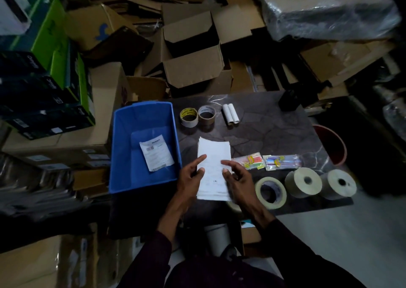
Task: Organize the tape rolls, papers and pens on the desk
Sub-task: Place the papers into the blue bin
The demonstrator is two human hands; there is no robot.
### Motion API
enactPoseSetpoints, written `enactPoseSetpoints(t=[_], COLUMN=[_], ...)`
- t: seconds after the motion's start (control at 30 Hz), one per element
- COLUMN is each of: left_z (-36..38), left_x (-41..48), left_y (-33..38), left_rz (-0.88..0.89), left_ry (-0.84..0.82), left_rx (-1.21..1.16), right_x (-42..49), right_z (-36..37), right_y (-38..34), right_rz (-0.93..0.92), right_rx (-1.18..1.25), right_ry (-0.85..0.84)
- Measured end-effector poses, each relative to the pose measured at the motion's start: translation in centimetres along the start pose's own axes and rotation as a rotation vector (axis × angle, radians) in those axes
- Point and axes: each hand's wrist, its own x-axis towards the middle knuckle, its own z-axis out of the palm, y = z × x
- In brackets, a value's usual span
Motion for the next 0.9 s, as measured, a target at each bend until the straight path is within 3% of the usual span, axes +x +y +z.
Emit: enactPoseSetpoints(t=[0.17,0.4,0.57,0.9], left_z=[1.2,1.9,2.3,2.6], left_x=[0.6,0.4,1.7,1.4], left_y=[2.6,5.1,6.3,9.7], left_rz=[0.134,0.307,0.339,0.301], left_ry=[-0.002,-0.088,-0.027,-0.198], left_rx=[-0.048,0.152,-0.023,-0.205], right_x=[1.6,2.5,2.7,7.3], right_z=[0.7,0.4,0.1,-1.7], right_y=[-2.7,-7.5,-9.3,-17.3], right_rz=[-0.041,-0.149,-0.265,-0.454], right_rx=[0.137,0.121,0.078,-0.149], right_ry=[0.068,0.093,0.06,0.007])
